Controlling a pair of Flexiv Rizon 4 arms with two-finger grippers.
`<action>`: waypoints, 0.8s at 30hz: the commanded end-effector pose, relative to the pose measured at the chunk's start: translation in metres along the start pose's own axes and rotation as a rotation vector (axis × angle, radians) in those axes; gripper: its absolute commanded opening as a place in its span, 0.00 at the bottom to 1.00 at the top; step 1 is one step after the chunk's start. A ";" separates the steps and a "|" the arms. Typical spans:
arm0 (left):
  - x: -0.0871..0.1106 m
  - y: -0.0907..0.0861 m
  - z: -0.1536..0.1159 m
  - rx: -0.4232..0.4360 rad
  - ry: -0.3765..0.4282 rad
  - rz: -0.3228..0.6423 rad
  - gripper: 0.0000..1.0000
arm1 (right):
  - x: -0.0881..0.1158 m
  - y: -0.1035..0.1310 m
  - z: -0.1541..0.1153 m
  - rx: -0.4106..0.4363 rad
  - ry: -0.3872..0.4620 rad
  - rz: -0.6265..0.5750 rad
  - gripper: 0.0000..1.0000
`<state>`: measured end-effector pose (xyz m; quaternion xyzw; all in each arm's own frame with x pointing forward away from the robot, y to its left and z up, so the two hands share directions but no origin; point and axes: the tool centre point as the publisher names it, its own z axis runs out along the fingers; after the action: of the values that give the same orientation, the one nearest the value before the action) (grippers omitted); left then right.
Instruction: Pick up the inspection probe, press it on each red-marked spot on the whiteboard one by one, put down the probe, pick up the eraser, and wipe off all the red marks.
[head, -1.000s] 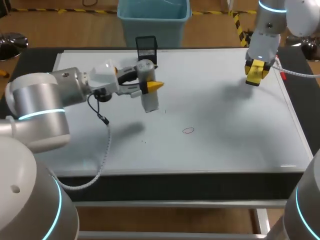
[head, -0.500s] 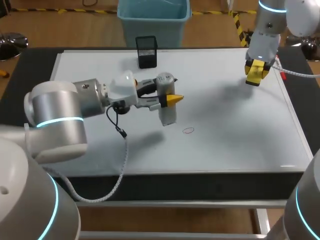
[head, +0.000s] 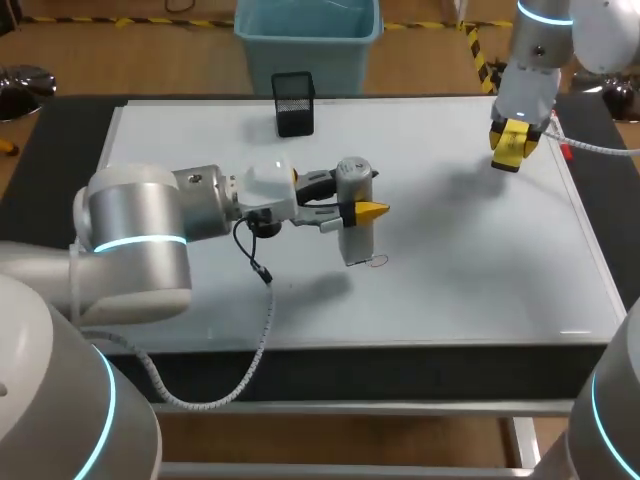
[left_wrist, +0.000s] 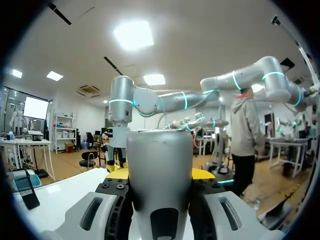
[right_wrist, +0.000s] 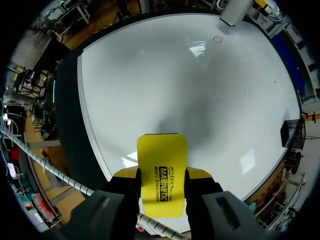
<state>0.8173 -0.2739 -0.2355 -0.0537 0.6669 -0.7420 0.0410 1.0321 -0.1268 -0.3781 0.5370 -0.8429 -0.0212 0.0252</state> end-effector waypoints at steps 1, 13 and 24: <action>-0.009 0.006 0.016 -0.001 0.018 -0.007 0.00 | 0.001 0.000 -0.001 0.001 0.002 -0.002 0.00; -0.014 0.014 0.035 0.011 0.069 0.009 0.00 | 0.001 0.000 -0.001 0.001 0.002 -0.002 0.00; -0.011 0.024 0.033 0.004 0.098 -0.003 0.00 | 0.001 0.000 -0.001 0.001 0.002 -0.002 0.00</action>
<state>0.8316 -0.3085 -0.2556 -0.0204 0.6673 -0.7444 0.0096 1.0321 -0.1268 -0.3782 0.5370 -0.8429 -0.0212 0.0251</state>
